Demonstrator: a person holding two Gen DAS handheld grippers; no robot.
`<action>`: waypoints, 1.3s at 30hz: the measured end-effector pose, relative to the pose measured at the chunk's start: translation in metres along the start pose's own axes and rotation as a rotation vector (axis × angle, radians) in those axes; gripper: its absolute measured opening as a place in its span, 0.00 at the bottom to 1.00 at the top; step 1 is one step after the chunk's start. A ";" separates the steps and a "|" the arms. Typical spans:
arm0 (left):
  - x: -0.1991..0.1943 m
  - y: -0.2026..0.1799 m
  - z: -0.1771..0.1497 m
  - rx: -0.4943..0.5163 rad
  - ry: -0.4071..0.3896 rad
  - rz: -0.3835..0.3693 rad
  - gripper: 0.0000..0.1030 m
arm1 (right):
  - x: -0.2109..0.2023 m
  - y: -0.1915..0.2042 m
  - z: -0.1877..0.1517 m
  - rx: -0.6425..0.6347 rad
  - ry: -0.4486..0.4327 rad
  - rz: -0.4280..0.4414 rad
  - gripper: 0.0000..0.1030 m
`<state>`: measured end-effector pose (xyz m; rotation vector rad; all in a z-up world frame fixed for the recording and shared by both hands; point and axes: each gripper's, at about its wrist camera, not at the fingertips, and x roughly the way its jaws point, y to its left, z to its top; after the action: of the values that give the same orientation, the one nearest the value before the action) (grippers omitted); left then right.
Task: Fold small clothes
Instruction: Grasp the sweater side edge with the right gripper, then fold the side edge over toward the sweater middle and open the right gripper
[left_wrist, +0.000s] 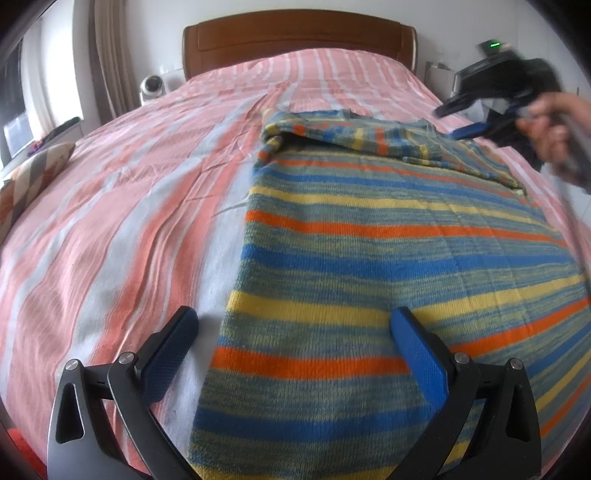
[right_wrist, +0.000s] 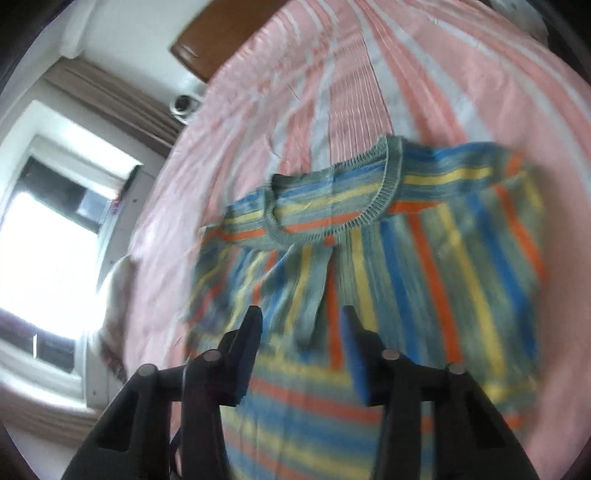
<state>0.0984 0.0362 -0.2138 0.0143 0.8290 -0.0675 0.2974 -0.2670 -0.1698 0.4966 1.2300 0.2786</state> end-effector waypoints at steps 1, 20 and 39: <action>0.000 0.000 0.000 0.000 0.000 -0.001 1.00 | 0.011 0.000 0.003 0.005 0.007 -0.020 0.38; 0.002 -0.001 0.001 0.001 -0.011 0.005 1.00 | 0.006 0.009 -0.011 -0.143 -0.138 -0.187 0.17; -0.002 0.000 -0.001 -0.003 -0.024 -0.004 1.00 | 0.020 0.037 -0.069 -0.465 -0.019 -0.272 0.19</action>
<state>0.0963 0.0364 -0.2136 0.0089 0.8052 -0.0704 0.2408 -0.2110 -0.1844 -0.0691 1.1523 0.3147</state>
